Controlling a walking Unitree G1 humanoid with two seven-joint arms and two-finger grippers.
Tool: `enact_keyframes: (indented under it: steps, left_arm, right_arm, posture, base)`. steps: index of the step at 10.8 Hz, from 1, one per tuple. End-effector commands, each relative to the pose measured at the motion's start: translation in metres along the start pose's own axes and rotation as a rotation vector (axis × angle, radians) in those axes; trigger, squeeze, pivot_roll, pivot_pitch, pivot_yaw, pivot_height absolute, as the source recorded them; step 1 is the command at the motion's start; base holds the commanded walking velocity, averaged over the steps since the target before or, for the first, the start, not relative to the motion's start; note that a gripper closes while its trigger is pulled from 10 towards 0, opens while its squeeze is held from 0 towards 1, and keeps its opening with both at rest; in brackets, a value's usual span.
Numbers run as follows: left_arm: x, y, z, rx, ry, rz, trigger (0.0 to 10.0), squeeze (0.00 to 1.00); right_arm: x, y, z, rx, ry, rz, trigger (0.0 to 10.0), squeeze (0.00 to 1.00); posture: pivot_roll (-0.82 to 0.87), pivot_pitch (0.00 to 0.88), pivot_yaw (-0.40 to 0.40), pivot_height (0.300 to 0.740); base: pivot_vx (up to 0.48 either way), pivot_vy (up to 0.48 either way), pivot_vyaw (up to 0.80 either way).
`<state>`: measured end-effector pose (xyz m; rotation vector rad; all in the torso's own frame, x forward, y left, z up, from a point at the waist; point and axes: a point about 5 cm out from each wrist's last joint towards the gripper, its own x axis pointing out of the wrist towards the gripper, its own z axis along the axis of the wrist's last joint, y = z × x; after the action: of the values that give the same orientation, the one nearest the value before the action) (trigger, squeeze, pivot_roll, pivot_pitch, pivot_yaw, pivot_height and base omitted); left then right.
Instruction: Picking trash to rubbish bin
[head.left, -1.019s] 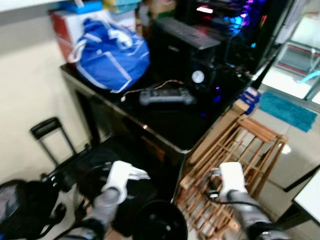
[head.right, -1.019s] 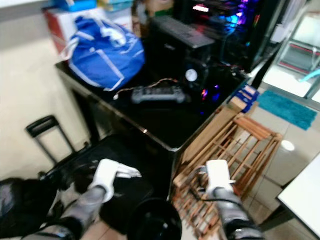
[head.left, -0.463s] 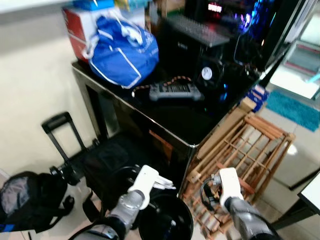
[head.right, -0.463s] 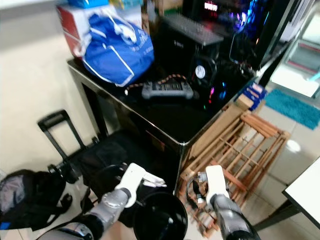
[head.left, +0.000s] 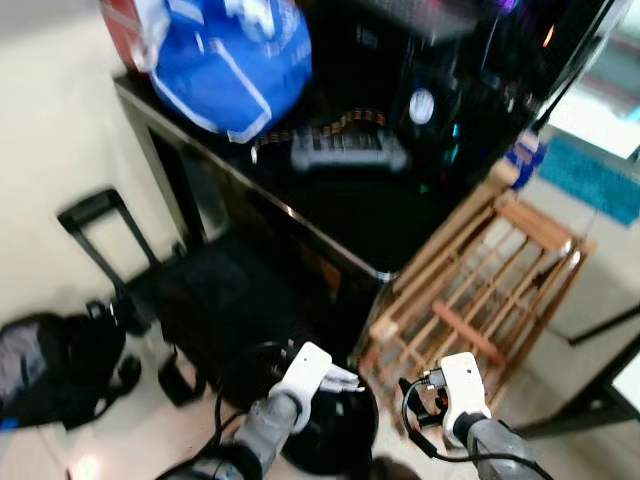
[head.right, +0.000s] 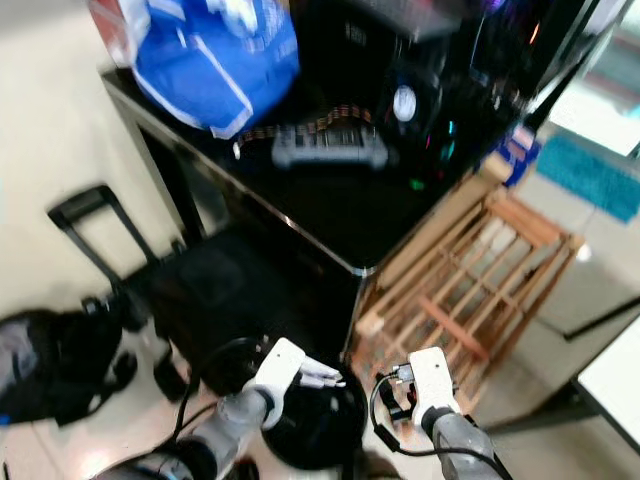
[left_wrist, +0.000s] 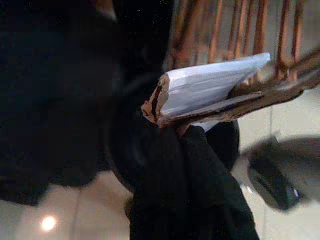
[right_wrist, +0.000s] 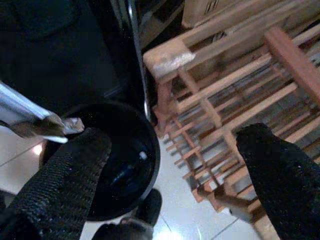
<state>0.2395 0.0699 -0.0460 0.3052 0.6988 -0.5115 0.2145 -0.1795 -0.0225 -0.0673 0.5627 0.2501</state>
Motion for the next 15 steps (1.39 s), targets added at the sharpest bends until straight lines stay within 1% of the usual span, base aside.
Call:
enact_keyframes:
  steps: [1, 4, 5, 6, 12, 13, 14, 15]
  left_arm:
    - [-0.001, -0.006, -0.008, 0.019, 0.039, -0.011, 10.0, 0.00]
    - [-0.002, -0.006, -0.013, 0.012, 0.054, -0.009, 10.0, 0.00]
    - [-0.002, -0.005, -0.012, 0.018, 0.053, -0.005, 10.0, 0.97]
    - [-0.002, -0.003, -0.010, 0.031, 0.051, 0.001, 10.0, 1.00]
    - [0.000, 0.000, -0.005, 0.045, 0.038, 0.008, 10.0, 1.00]
    - [0.000, 0.001, -0.004, 0.048, 0.038, 0.012, 10.0, 0.39]
    - [0.000, 0.001, -0.003, 0.045, 0.035, 0.021, 10.0, 0.00]
    - [0.000, 0.001, -0.002, 0.040, 0.033, 0.030, 10.0, 0.00]
  right_arm:
    - [-0.004, -0.001, 0.002, 0.006, 0.002, -0.006, 10.0, 0.00]
    - [-0.008, 0.001, 0.008, 0.014, 0.005, -0.012, 10.0, 0.00]
    - [-0.007, 0.003, 0.010, 0.019, 0.007, -0.013, 10.0, 0.00]
    - [-0.007, 0.005, 0.012, 0.027, 0.009, -0.014, 10.0, 0.00]
    - [-0.004, 0.009, 0.015, 0.040, 0.016, 0.001, 10.0, 0.00]
    - [-0.005, 0.014, 0.015, 0.050, 0.025, 0.065, 10.0, 0.00]
    - [-0.006, 0.014, 0.015, 0.034, 0.029, 0.086, 10.0, 0.00]
    - [-0.005, 0.013, 0.015, 0.031, 0.029, 0.078, 10.0, 0.00]
  posture:
    - [-0.14, 0.293, -0.031, 0.740]
    - [-0.14, 0.297, -0.024, 0.740]
    - [-0.13, 0.291, -0.016, 0.740]
    - [-0.13, 0.289, -0.013, 0.740]
    - [-0.13, 0.281, -0.006, 0.740]
    - [-0.13, 0.283, -0.014, 0.740]
    - [-0.12, 0.283, -0.019, 0.740]
    - [-0.12, 0.281, -0.021, 0.740]
  base:
    - [0.000, 0.000, 0.00]
    - [0.000, 0.000, 0.00]
    - [0.000, 0.000, 0.00]
    - [0.000, 0.000, 0.00]
    - [0.000, 0.000, 0.00]
    - [0.000, 0.000, 0.00]
    - [0.000, 0.000, 0.00]
    - [0.000, 0.000, 0.00]
